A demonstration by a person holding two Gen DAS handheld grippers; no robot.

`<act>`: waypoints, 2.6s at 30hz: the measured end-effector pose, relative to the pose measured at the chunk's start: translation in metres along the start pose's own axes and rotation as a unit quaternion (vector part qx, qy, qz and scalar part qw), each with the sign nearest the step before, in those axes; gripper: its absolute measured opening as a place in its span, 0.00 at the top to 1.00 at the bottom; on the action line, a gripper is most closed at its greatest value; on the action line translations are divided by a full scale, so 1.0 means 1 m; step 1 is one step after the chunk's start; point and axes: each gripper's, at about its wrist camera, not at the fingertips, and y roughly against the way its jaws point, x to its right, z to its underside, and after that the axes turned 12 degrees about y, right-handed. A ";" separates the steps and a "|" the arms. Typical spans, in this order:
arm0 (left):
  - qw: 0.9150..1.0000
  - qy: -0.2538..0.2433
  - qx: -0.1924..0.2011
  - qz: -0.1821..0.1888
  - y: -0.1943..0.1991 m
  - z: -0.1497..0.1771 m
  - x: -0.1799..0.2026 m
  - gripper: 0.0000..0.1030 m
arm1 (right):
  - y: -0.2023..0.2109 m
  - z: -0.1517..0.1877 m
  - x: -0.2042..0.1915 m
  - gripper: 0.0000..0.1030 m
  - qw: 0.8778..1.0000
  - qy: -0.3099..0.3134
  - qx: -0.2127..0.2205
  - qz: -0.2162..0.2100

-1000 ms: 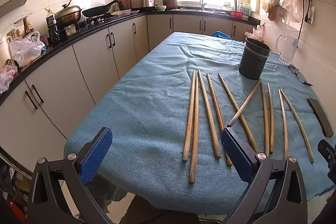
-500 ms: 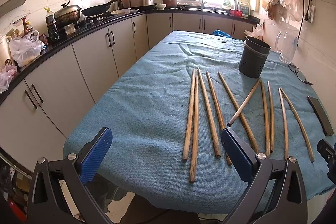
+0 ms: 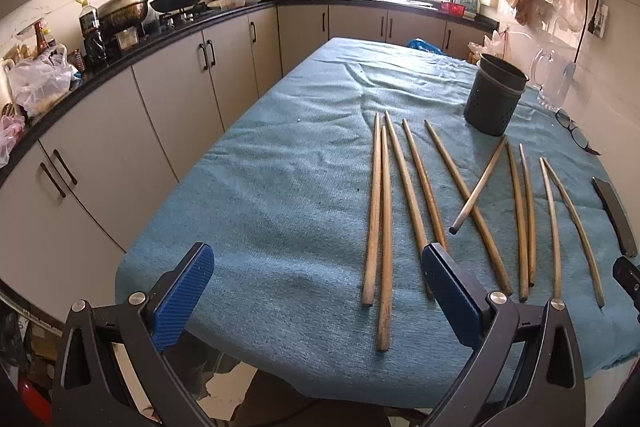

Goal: Organize utensils
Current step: 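Move both tools toward the loose wooden chopsticks on the towel, then lower the left tool over a wooden chopstick and close its fingers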

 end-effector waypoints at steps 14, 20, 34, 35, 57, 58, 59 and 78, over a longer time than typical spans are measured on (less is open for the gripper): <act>0.997 -0.005 -0.065 0.040 -0.038 -0.049 -0.005 0.00 | -0.024 -0.050 0.003 0.18 0.996 -0.022 -0.026 -0.087; 0.994 -0.009 -0.097 0.057 -0.059 -0.068 0.004 0.10 | -0.060 -0.079 0.023 0.37 0.990 -0.063 -0.073 -0.103; 0.973 0.007 -0.222 0.067 -0.138 -0.100 0.021 0.53 | -0.149 -0.128 -0.014 0.63 0.970 -0.110 -0.141 -0.167; 0.973 0.008 -0.221 0.066 -0.139 -0.101 0.019 0.53 | -0.156 -0.130 -0.020 0.63 0.969 -0.109 -0.146 -0.167; 0.966 -0.028 -0.248 0.061 -0.174 -0.111 0.047 0.53 | -0.186 -0.119 -0.061 0.89 0.974 0.031 -0.206 -0.083; 0.966 -0.029 -0.250 0.059 -0.177 -0.111 0.049 0.53 | -0.185 -0.119 -0.061 0.89 0.974 0.032 -0.207 -0.086; 0.966 -0.031 -0.252 0.058 -0.178 -0.110 0.051 0.53 | -0.185 -0.119 -0.061 0.89 0.974 0.033 -0.206 -0.091; 0.972 -0.075 -0.224 0.008 -0.186 -0.109 0.060 0.59 | -0.191 -0.122 -0.040 0.89 0.973 -0.004 -0.209 -0.097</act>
